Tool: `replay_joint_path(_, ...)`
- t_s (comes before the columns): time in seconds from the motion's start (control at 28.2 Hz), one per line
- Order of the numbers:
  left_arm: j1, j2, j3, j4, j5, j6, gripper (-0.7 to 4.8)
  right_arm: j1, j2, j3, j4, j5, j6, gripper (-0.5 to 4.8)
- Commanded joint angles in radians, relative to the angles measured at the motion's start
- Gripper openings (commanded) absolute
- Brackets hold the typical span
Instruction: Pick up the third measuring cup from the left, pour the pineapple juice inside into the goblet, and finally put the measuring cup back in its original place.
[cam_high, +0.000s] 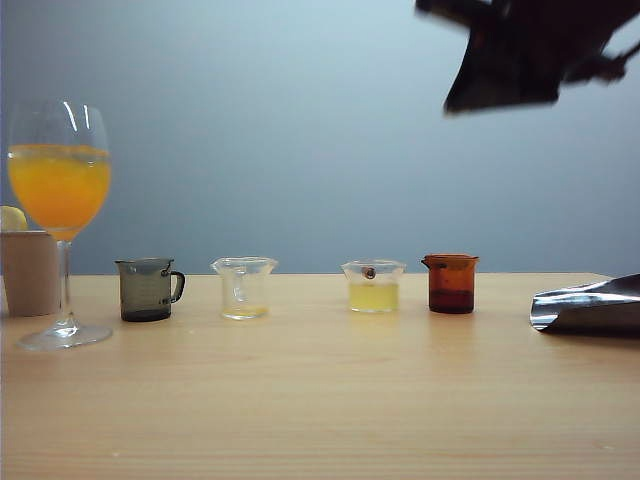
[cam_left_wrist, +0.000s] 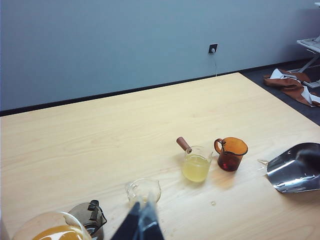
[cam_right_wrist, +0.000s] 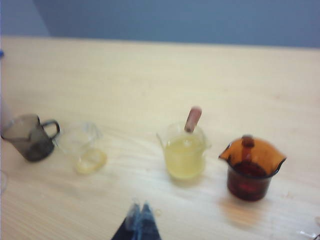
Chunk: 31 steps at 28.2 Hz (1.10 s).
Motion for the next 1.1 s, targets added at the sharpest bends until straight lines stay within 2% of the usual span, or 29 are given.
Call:
replay_joint_path(0.04, 0.001, -0.003, 0.005, 0.006, 0.0, 0.005, -0.06, 0.008, 0.069, 0.001, 0.135, 0.033, -0.014, -0.01)
replay_joint_path(0.28, 0.001, -0.003, 0.005, 0.006, 0.0, 0.005, -0.06, 0.09, 0.317, 0.002, 0.497, 0.23, -0.036, -0.01)
replay_joint_path(0.46, 0.001, -0.003, 0.005, 0.006, 0.0, 0.005, -0.06, 0.135, 0.462, 0.004, 0.641, 0.248, -0.035, -0.01)
replay_joint_path(0.57, 0.001, -0.003, 0.005, 0.006, 0.0, 0.005, -0.06, 0.164, 0.568, 0.005, 0.709, 0.339, -0.031, 0.01)
replay_joint_path(0.6, 0.001, -0.003, 0.005, 0.006, 0.001, 0.005, -0.06, 0.164, 0.588, 0.005, 0.716, 0.337, -0.029, 0.61)
replay_joint_path(0.64, 0.001, -0.003, 0.005, 0.006, 0.004, 0.005, -0.06, 0.164, 0.613, 0.006, 0.725, 0.338, -0.011, 2.77)
replay_joint_path(0.67, 0.001, -0.003, 0.005, 0.006, 0.004, 0.005, -0.06, 0.161, 0.622, 0.006, 0.725, 0.341, 0.009, 3.95)
replay_joint_path(0.71, 0.001, -0.003, 0.005, 0.006, 0.004, 0.005, -0.06, 0.161, 0.63, 0.006, 0.724, 0.341, 0.024, 4.79)
replay_joint_path(0.92, 0.001, -0.003, 0.005, 0.006, 0.009, 0.005, -0.06, 0.16, 0.732, 0.032, 0.734, 0.336, 0.06, 4.79)
replay_joint_path(1.1, 0.001, -0.003, 0.005, 0.006, 0.011, 0.005, -0.06, 0.155, 0.842, 0.132, 0.753, 0.349, 0.06, 4.79)
